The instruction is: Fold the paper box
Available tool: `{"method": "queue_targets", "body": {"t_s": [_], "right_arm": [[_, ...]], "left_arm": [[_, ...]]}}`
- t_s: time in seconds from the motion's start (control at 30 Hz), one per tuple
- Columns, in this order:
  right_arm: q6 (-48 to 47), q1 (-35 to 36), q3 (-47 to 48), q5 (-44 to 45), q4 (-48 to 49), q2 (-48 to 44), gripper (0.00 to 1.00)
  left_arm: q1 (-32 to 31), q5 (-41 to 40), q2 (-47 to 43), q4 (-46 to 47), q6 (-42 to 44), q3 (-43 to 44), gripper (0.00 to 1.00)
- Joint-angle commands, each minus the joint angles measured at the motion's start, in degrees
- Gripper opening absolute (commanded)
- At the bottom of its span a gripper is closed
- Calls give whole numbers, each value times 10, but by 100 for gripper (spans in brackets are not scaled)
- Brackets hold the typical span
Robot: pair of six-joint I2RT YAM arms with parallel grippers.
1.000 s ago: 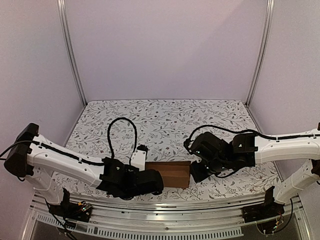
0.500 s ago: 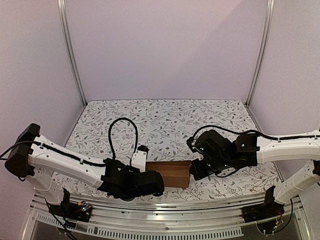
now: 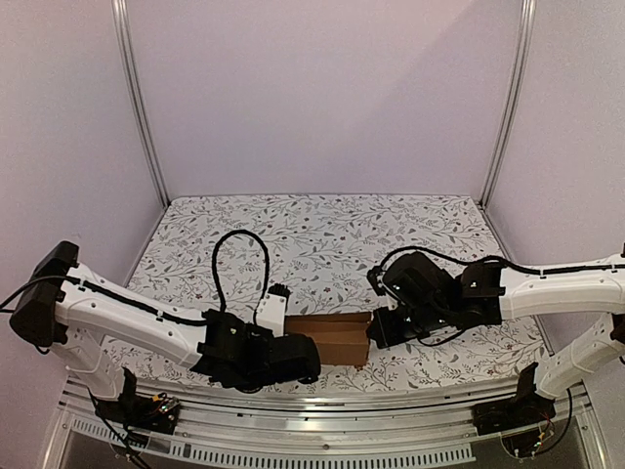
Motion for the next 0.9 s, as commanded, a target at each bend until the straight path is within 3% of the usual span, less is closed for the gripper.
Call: {"method": "queue_targets", "body": {"t_s": [0.0,0.87], "right_arm": [[17,0,-5,-50,82,-11,0],[40,-19,-36,-60,99,-32,0]], "left_arm": [[-15,48,26,14,8,-3,0],[-17,45,25,12,13,0,0]]}}
